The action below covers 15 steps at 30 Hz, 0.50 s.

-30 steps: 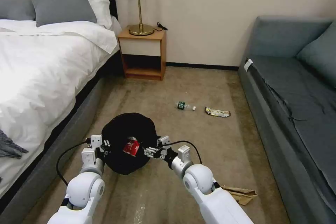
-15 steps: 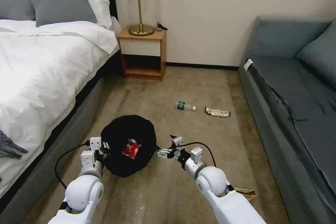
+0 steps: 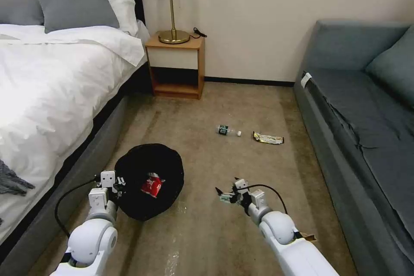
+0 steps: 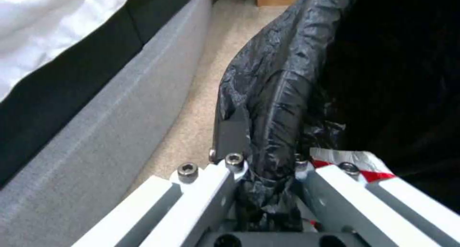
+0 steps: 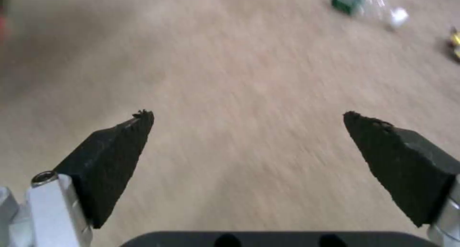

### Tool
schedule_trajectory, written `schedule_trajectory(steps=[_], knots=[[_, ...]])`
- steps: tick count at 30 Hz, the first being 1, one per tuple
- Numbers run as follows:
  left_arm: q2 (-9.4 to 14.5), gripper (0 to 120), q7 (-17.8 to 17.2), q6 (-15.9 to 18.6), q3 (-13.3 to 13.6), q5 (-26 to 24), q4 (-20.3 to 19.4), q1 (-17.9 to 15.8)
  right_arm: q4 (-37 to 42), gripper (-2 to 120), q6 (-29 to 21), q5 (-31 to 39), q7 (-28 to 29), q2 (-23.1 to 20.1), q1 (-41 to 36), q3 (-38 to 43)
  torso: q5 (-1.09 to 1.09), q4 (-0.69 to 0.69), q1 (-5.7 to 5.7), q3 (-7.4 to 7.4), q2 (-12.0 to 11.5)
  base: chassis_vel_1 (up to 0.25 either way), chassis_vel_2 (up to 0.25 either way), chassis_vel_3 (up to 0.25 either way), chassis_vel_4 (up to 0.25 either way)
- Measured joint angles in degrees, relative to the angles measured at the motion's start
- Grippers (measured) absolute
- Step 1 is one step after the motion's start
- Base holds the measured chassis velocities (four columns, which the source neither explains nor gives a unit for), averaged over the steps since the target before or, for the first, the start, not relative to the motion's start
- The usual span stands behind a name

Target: Pick up the trash bin, then pick up the garbage on the floor and place it into the trash bin.

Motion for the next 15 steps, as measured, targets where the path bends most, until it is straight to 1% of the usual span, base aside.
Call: schedule_trajectory(steps=[1,2,4,5,6,8,11,15], knots=[[0.17,1,0.01,0.00,-0.11,0.00,0.18,-0.38,0.34,100,-1.45,-0.70,0.42,-3.43,-1.51,0.24,0.01,0.00,0.00,0.00,0.00,0.000,0.000,0.000,0.000],[0.17,1,0.01,0.00,-0.11,0.00,0.18,-0.38,0.34,100,-1.45,-0.70,0.42,-3.43,-1.51,0.24,0.01,0.00,0.00,0.00,0.00,0.000,0.000,0.000,0.000],[0.46,1,0.06,0.01,-0.10,0.01,0.24,-0.71,1.65,100,-2.61,-1.08,0.52,-7.73,-3.95,0.79,0.00,-0.01,0.00,0.00,0.00,0.000,0.000,0.000,0.000],[0.55,1,0.06,0.02,-0.12,0.02,0.31,-0.84,2.13,100,-2.80,-1.13,0.52,-8.86,-4.83,0.95,0.00,-0.01,0.00,0.00,0.00,0.000,0.000,0.000,0.000],[0.55,1,0.06,0.02,-0.12,0.02,0.31,-0.84,2.13,100,-2.80,-1.13,0.52,-8.86,-4.83,0.95,0.00,-0.01,0.00,0.00,0.00,0.000,0.000,0.000,0.000],[0.73,1,0.02,0.21,-0.24,-0.01,0.63,-1.27,3.29,100,-2.78,-1.68,0.51,-11.59,-7.93,1.56,0.00,-0.01,0.00,0.00,0.00,0.000,0.000,0.000,0.000],[0.73,1,-0.05,0.36,-0.26,-0.18,0.87,-1.55,3.40,100,-1.79,-2.63,0.51,-12.54,-10.25,2.32,0.01,-0.02,0.00,0.00,0.00,0.000,0.000,0.000,0.000],[0.61,1,-0.06,0.38,-0.03,-0.24,1.07,-1.75,3.07,100,-0.52,-3.22,0.47,-12.55,-12.17,4.33,0.00,-0.01,0.00,0.00,0.00,0.000,0.000,0.000,0.000]])
